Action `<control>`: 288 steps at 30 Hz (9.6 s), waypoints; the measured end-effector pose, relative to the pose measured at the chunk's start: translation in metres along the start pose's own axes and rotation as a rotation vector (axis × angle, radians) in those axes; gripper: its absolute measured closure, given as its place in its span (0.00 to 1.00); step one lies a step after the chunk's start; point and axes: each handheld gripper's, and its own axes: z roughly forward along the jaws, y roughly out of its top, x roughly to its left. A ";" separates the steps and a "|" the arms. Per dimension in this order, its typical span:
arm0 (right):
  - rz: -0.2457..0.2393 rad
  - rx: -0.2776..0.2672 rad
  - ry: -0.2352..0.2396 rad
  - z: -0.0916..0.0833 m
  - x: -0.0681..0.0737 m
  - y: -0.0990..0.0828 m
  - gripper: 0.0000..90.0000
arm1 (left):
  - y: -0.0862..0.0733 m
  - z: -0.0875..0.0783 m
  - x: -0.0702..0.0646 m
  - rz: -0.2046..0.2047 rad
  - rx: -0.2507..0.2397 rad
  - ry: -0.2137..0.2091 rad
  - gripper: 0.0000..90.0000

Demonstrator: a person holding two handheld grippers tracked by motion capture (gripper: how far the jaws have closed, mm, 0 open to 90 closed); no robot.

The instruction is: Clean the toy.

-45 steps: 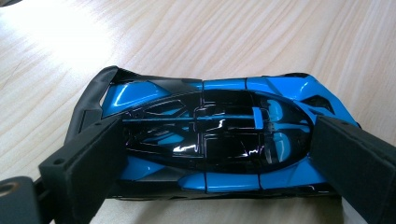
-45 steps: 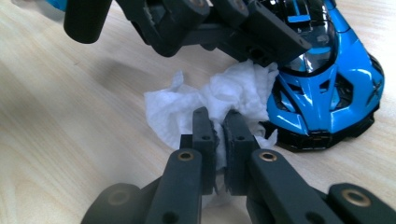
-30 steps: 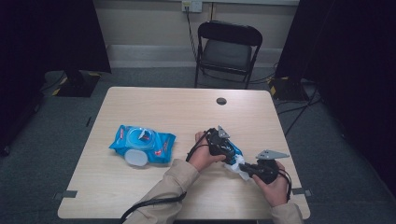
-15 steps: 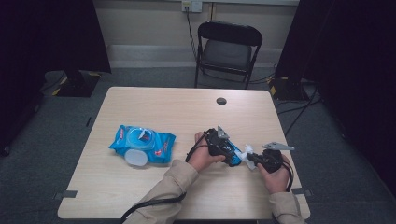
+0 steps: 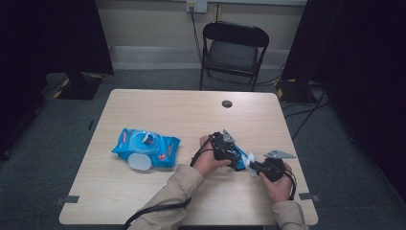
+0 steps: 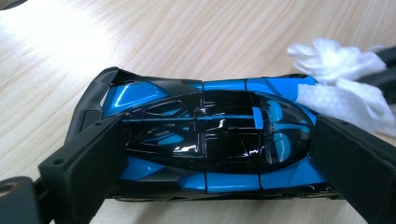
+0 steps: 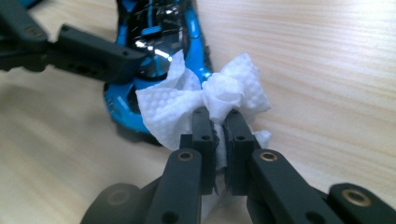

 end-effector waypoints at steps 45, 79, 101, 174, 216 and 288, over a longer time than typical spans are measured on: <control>-0.058 0.012 0.179 0.002 0.047 -0.007 0.95 | 0.000 0.000 0.000 0.000 0.000 -0.005 0.04; 0.092 -0.106 -0.033 -0.033 -0.025 0.013 0.95 | 0.000 0.000 0.001 0.001 0.000 -0.007 0.04; 0.086 -0.016 -0.062 0.010 -0.008 0.006 0.95 | -0.002 0.000 0.000 0.000 -0.015 -0.006 0.04; -0.016 0.033 0.009 -0.009 0.030 -0.011 0.95 | 0.000 0.000 0.001 0.005 0.000 -0.007 0.04; 0.021 -0.059 0.090 -0.034 -0.001 0.030 0.95 | -0.002 -0.001 0.002 0.003 -0.012 -0.024 0.04; -0.036 0.117 0.101 0.081 -0.021 0.078 0.95 | -0.002 -0.001 0.002 0.023 -0.015 -0.046 0.04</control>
